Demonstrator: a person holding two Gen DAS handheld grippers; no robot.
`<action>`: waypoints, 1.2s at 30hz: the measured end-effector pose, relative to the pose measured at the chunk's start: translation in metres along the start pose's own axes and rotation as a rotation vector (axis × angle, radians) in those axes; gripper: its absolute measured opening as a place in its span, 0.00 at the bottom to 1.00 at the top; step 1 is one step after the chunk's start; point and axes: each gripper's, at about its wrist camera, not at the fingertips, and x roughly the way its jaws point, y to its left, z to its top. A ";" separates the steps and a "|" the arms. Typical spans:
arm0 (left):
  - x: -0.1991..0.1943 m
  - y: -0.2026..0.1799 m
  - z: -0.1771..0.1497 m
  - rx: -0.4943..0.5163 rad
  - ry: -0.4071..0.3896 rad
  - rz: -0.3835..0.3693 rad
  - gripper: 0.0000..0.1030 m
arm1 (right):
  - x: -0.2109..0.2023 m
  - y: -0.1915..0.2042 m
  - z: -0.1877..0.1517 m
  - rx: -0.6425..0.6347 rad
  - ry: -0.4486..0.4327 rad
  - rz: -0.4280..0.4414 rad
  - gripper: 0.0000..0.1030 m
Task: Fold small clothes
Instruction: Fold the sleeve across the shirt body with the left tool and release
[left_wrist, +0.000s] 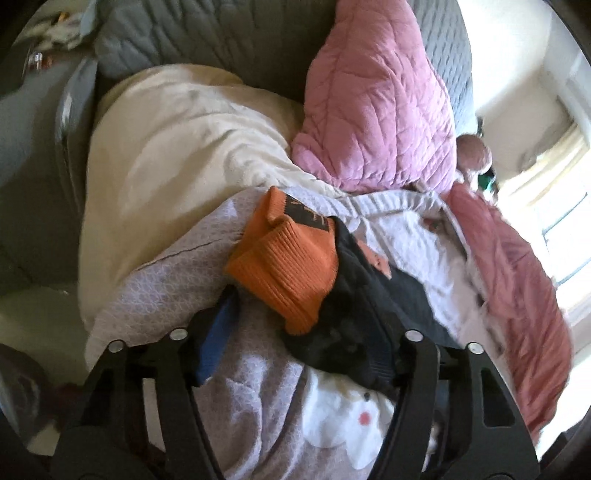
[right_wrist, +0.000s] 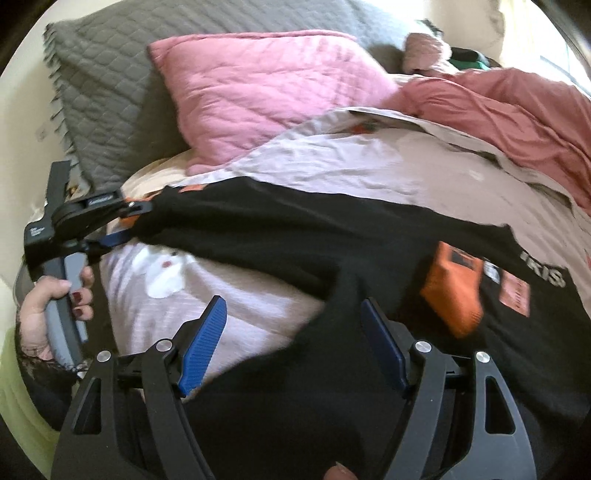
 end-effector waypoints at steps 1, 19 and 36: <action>0.000 0.001 0.001 -0.013 -0.006 -0.012 0.58 | 0.002 0.005 0.001 -0.009 0.000 0.009 0.72; -0.032 -0.051 -0.001 0.113 -0.098 -0.173 0.07 | -0.028 -0.044 -0.024 0.161 -0.024 -0.043 0.72; -0.041 -0.206 -0.122 0.556 0.099 -0.407 0.07 | -0.105 -0.169 -0.082 0.396 -0.059 -0.303 0.72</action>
